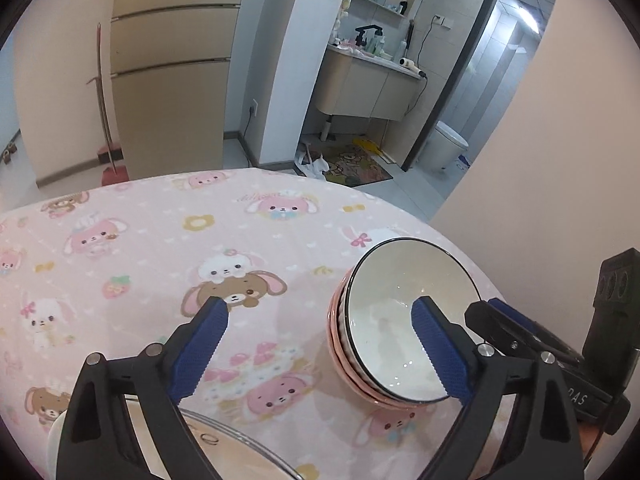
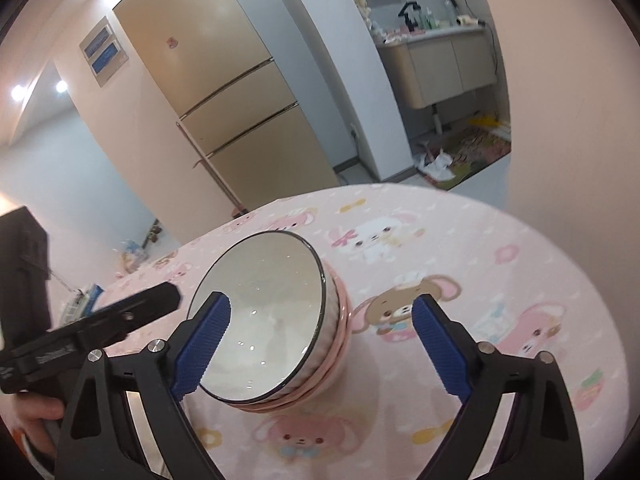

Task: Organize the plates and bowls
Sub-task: 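Close both grippers on the rim of the nested bowl stack, then lift the bowl stack with both grippers and carry it over the 'life' plate stack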

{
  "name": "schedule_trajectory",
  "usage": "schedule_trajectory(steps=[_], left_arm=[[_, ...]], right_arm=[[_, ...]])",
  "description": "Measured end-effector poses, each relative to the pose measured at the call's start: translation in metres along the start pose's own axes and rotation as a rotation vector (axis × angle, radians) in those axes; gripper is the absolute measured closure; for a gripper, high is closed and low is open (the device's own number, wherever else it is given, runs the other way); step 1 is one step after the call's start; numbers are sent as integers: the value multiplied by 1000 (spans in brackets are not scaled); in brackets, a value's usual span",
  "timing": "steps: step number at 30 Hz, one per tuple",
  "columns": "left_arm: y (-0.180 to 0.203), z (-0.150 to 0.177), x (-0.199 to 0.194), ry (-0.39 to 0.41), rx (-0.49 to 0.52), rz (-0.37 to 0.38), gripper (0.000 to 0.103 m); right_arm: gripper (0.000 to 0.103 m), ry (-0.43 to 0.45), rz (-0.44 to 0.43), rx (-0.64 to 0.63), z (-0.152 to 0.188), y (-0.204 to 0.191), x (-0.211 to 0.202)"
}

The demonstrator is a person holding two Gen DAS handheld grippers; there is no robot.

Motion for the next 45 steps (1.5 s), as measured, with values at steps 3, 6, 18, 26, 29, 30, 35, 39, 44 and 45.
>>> schedule_trajectory(steps=[3,6,18,26,29,30,35,39,44,45], left_arm=[[1,-3,-2,53,13,6,8],[7,-2,4,74,78,-16,8],[-6,1,35,-85,45,11,26],[-7,5,54,-170,-7,93,57],[-3,6,59,-185,14,81,58],[-1,7,60,-193,20,80,58],[1,10,70,-242,-19,143,60],[2,10,76,-259,-55,183,60],[-1,11,79,-276,-122,216,59],[-1,11,78,-275,-127,214,59]], right_arm=[[11,36,41,14,-1,6,-1],[11,36,92,-52,-1,2,3],[23,-137,-46,92,8,20,31],[47,-194,-111,147,18,20,45],[53,-178,-96,101,20,10,47],[54,-187,-103,104,22,8,48],[59,-175,-124,157,21,18,46],[59,-180,-133,171,23,19,50],[58,-206,-196,293,28,32,58],[59,-204,-197,302,29,32,58]])
Point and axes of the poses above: each gripper's, at about its wrist camera, not at the fingertips, and x roughly the way its jaws point, y to its right, z to its underside, the point moved 2 cm from there along x, roughly the way its jaws point, and after that the axes turned 1 degree about z, right-handed, at the moved point
